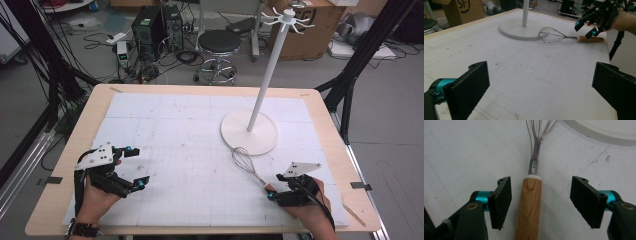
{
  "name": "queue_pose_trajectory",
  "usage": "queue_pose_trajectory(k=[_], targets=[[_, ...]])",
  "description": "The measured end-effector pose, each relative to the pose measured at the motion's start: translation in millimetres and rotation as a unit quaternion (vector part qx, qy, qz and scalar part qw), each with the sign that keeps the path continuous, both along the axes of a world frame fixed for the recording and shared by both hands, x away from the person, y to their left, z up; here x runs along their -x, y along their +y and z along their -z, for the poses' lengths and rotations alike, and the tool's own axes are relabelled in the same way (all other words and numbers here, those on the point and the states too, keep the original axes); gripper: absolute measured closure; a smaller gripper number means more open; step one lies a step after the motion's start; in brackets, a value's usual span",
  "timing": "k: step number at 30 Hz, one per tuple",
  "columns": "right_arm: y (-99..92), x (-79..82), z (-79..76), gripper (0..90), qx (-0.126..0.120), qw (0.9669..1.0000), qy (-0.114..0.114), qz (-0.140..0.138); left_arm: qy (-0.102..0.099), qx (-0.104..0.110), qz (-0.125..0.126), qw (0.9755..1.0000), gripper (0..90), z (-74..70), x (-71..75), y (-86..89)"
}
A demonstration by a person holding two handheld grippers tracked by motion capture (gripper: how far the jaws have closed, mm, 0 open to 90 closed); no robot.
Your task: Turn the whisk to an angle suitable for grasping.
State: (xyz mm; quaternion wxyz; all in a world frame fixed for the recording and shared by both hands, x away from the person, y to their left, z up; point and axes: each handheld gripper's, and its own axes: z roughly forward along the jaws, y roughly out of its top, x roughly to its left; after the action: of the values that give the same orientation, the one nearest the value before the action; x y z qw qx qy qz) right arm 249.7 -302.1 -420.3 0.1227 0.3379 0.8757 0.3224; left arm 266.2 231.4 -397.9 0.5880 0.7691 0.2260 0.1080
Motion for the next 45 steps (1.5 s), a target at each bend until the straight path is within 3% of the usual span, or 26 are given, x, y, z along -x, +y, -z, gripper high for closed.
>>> queue_pose_trajectory(k=[9,14,15,22,33,45], targets=[[11.6,0.4,3.0,47.1,0.039,0.9990,0.020,-0.011,0.002,-0.002,0.001,1.0000,1.8,0.7,-0.3,-0.3],[14.7,0.3,4.9,49.4,0.059,0.9980,0.023,-0.006,0.002,0.000,0.000,1.0000,1.7,0.8,-0.2,-0.1],[14.4,0.0,5.5,54.1,0.063,0.9977,0.024,-0.008,0.002,-0.001,0.001,1.0000,1.8,0.9,-0.4,-0.1],[14.5,-0.6,4.7,63.2,0.066,0.9974,0.026,-0.011,0.002,-0.002,0.001,1.0000,1.8,1.2,-0.7,-0.5],[13.0,-2.4,5.5,67.9,0.061,0.9976,0.032,-0.009,0.003,-0.003,0.004,1.0000,1.8,1.7,-0.9,-1.6],[17.6,-6.8,4.6,70.2,0.059,0.9972,0.035,-0.031,0.006,-0.011,0.005,0.9999,1.9,2.9,-1.6,-3.6]])
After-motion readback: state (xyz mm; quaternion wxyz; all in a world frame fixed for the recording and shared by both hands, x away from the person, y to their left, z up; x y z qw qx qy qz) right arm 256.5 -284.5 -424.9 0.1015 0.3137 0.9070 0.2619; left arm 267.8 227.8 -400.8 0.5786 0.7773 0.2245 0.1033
